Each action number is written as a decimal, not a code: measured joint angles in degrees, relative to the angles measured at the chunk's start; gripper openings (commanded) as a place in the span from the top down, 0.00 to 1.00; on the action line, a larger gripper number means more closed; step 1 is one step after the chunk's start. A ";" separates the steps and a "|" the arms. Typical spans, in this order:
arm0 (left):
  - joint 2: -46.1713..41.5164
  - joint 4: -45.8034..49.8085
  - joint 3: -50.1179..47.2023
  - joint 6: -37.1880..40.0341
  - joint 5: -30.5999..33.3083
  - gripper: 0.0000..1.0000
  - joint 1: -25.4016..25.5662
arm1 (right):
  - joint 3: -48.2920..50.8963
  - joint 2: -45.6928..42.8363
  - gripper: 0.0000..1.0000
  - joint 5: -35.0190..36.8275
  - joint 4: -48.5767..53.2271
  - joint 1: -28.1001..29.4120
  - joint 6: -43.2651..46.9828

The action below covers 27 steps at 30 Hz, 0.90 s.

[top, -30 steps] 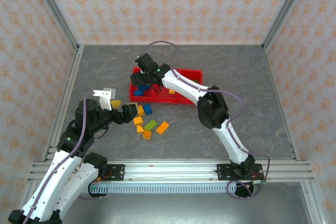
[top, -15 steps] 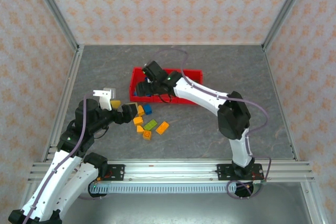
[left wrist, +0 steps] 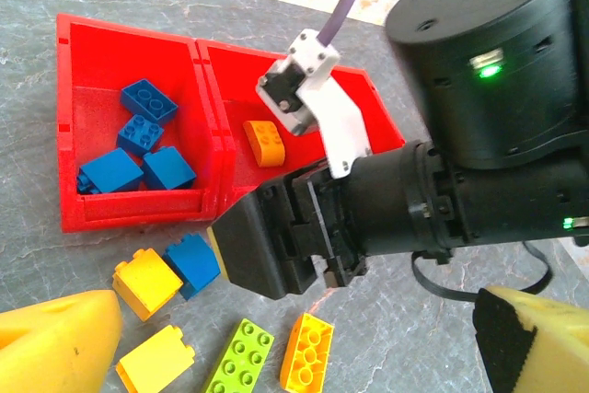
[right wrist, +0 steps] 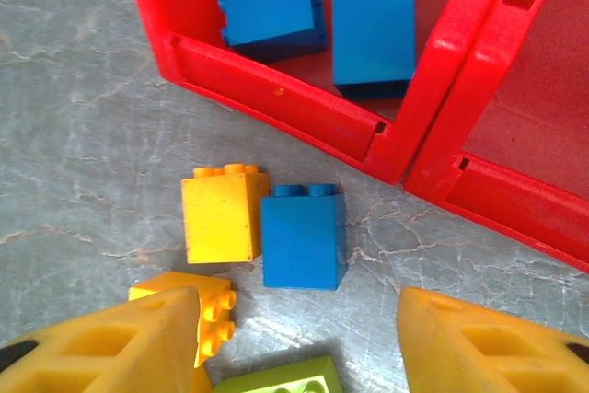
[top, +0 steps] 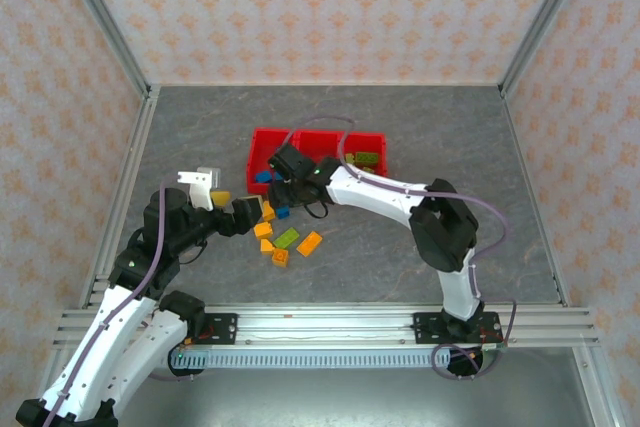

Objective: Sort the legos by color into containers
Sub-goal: Separate the lego from the lego.

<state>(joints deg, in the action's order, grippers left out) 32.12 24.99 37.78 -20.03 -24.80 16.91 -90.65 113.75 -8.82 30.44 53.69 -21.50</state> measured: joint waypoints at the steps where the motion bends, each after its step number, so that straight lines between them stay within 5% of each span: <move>1: 0.00 0.00 0.00 -0.02 0.00 0.01 0.00 | -0.31 0.90 0.44 0.28 0.04 0.02 -0.15; 27: 0.00 0.00 0.00 -0.02 -0.02 0.01 0.00 | -6.51 10.91 0.57 2.93 0.76 0.81 -0.42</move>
<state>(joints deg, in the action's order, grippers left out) 32.12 24.99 37.78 -20.05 -24.82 16.91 -97.17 124.66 -5.89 31.20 54.50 -21.91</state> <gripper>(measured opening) 0.992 0.451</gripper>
